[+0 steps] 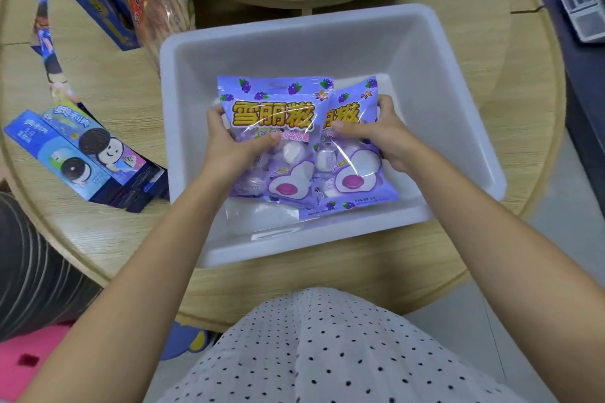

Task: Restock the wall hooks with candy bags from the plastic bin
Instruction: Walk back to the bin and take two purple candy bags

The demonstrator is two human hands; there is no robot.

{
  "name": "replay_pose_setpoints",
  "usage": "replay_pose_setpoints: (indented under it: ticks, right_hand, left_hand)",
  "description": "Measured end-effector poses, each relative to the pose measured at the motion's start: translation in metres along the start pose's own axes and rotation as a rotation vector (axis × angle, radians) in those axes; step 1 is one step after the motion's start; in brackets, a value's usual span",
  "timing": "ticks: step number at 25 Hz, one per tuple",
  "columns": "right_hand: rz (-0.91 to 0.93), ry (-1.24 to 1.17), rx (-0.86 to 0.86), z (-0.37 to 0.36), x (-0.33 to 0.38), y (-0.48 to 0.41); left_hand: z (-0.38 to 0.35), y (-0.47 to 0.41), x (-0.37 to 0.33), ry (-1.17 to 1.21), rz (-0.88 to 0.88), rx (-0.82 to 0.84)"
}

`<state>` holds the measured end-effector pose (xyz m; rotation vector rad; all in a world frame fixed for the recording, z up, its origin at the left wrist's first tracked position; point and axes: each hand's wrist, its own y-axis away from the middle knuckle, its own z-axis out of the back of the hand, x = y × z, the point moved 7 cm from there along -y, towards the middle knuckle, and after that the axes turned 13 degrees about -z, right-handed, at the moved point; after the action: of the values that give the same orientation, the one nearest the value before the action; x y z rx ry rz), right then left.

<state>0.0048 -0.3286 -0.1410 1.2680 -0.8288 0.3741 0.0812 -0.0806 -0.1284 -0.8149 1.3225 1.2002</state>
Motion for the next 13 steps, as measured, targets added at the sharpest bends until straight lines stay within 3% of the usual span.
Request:
replay_pose_setpoints:
  ticks: [5, 13]
  right_hand:
    - [0.245, 0.088, -0.095, -0.001, 0.022, 0.021]
    - [0.697, -0.015, -0.372, 0.042, 0.065, 0.139]
  left_hand:
    - [0.008, 0.012, -0.022, -0.099, -0.161, 0.005]
    - [0.026, 0.046, -0.091, -0.279, -0.521, -0.187]
